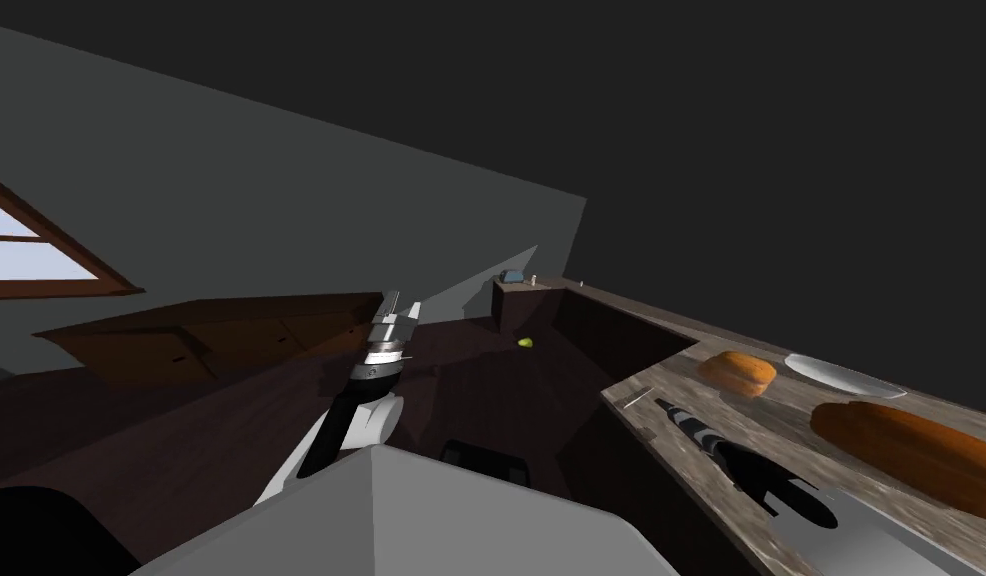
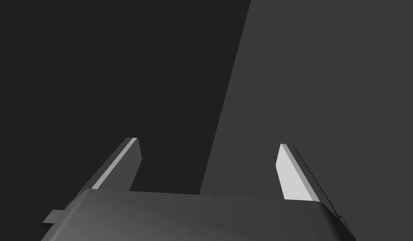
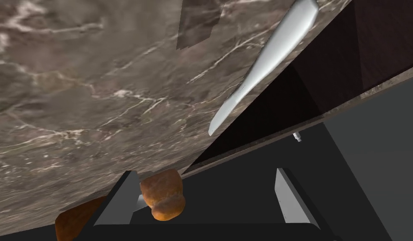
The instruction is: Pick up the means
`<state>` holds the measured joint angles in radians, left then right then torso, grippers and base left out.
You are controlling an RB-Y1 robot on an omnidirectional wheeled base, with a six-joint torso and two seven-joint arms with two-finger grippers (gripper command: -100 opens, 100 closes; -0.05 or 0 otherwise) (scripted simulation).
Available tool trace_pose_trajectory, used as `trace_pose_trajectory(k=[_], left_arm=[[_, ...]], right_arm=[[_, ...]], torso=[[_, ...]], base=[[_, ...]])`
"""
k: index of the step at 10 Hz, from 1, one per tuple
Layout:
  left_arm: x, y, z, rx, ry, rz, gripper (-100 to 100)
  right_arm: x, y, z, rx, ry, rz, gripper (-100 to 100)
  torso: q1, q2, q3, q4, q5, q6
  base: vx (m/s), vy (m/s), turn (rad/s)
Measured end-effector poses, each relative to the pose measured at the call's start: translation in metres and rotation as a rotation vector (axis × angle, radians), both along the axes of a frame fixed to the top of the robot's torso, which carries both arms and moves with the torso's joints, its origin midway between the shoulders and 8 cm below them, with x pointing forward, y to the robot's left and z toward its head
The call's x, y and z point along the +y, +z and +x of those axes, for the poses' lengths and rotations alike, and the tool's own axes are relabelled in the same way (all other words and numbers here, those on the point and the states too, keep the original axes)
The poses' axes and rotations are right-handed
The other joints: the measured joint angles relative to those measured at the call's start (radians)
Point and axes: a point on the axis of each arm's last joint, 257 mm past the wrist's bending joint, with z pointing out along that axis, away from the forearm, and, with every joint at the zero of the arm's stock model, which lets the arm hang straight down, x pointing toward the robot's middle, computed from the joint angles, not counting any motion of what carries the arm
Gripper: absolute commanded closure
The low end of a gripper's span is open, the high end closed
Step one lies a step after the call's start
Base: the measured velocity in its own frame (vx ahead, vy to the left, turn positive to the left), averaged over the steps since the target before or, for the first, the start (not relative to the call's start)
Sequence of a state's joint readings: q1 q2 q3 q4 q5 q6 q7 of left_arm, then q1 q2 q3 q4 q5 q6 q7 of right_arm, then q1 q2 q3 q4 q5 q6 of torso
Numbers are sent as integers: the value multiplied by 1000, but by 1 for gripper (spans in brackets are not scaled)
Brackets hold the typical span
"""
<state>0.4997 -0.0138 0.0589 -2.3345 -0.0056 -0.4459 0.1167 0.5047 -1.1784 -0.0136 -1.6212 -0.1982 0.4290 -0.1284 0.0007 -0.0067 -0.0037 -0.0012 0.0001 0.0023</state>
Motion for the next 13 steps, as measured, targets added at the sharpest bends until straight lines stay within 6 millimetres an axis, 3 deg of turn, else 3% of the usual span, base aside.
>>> trace_pose_trajectory(k=[2,7,9,11,13], left_arm=[[0,0,0,0,0,0,0],[0,0,0,0,0,0,0],[0,0,0,0,0,0,0],[0,0,0,0,0,0,0],[0,0,0,0,0,0,0]], right_arm=[[-32,-6,-38,74,-98,-14,-100],[-72,-21,-101,178,-239,-34,-100],[-93,-31,-149,251,-345,-42,-100],[-104,-36,-178,290,-404,-44,-100],[-113,-47,-224,349,-490,-42,-100]], torso=[[1,-2,-1,-1,0,-1],[0,-1,-1,0,0,0],[0,-5,-3,-1,0,-1],[0,-2,-1,-1,0,0],[0,-4,-2,-1,0,0]], base=[[82,44,290],[64,24,195],[116,26,211],[78,15,205],[118,15,220]])
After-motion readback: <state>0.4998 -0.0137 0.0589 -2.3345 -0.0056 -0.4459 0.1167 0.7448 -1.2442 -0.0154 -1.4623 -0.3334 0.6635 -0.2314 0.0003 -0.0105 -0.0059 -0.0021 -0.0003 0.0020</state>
